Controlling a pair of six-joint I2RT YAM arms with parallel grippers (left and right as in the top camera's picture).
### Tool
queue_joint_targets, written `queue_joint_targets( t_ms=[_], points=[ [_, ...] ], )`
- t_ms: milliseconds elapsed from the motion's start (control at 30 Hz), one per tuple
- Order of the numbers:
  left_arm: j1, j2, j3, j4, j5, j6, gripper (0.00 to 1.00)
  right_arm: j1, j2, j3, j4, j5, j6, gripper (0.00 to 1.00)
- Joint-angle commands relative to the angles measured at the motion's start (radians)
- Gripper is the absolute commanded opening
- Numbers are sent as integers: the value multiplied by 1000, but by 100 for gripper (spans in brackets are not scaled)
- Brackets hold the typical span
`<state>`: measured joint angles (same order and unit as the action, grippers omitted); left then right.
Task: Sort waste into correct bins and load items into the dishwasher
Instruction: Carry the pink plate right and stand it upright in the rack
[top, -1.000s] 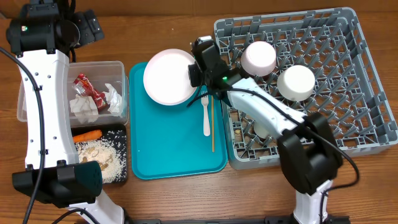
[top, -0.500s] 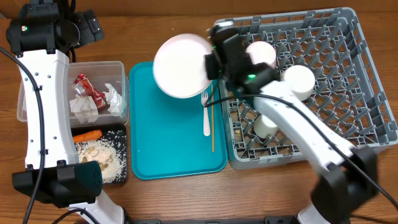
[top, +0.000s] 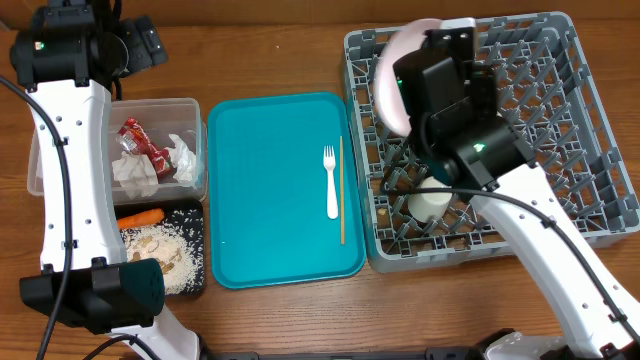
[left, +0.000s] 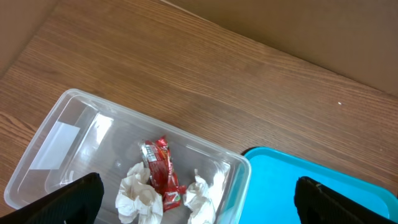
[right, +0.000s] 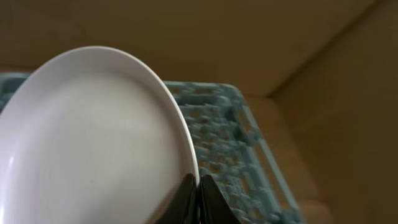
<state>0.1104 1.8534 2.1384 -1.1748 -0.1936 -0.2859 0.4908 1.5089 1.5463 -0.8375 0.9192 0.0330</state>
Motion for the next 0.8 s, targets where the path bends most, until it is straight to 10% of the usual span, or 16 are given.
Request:
queue_joint_targets(
  t_ms=[0,300,767],
  points=[
    [0,-15,24,1,8,-9,100,-66,-9,7,-20,191,-42,4],
    [0,-15,24,1,8,-9,100,-264,-5,6,42,167,-66,4],
    [0,-15,24,1,8,-10,99,-397,88,6,386,-37,-589,4]
  ],
)
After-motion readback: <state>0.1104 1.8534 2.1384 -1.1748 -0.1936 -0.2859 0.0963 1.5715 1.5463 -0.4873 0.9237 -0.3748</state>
